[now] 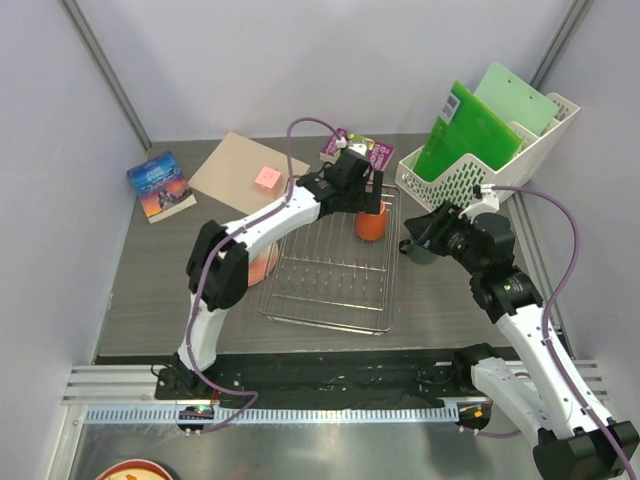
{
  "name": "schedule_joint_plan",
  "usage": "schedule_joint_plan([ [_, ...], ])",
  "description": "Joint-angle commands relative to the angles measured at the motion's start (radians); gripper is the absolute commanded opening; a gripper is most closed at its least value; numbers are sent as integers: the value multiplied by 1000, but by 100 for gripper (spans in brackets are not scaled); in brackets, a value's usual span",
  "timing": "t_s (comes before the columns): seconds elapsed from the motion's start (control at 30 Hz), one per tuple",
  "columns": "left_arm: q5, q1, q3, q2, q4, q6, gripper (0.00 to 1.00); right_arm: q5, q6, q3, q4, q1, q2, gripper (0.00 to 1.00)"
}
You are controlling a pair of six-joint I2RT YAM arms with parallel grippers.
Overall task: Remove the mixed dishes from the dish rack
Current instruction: Pick up the cup from the dish rack.
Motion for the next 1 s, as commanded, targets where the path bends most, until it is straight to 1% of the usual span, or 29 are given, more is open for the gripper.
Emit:
schedule_joint_plan([
  [0.0,-62,-35,101,62,-37,48,100,-57,35,-3,93,4,-24,55],
  [0.17,-57,-49,130,91,1,50,100,-68,35,-8,99,10,-28,55],
  [0.33,-59,-49,168,131,-23,41,100,-66,41,-26,104,11,-38,55],
  [0.47,-70,-52,118,98,15,36,100,-54,40,-38,105,11,-53,55],
  [0.63,-88,-63,122,96,21,39,100,-55,43,-51,105,11,-45,55],
  [0.87,-142,-63,57,32,64,27,100,-43,41,-55,105,13,-55,55],
  [0.97,-208,-61,91,41,2,42,100,-46,41,-54,105,13,-50,55],
])
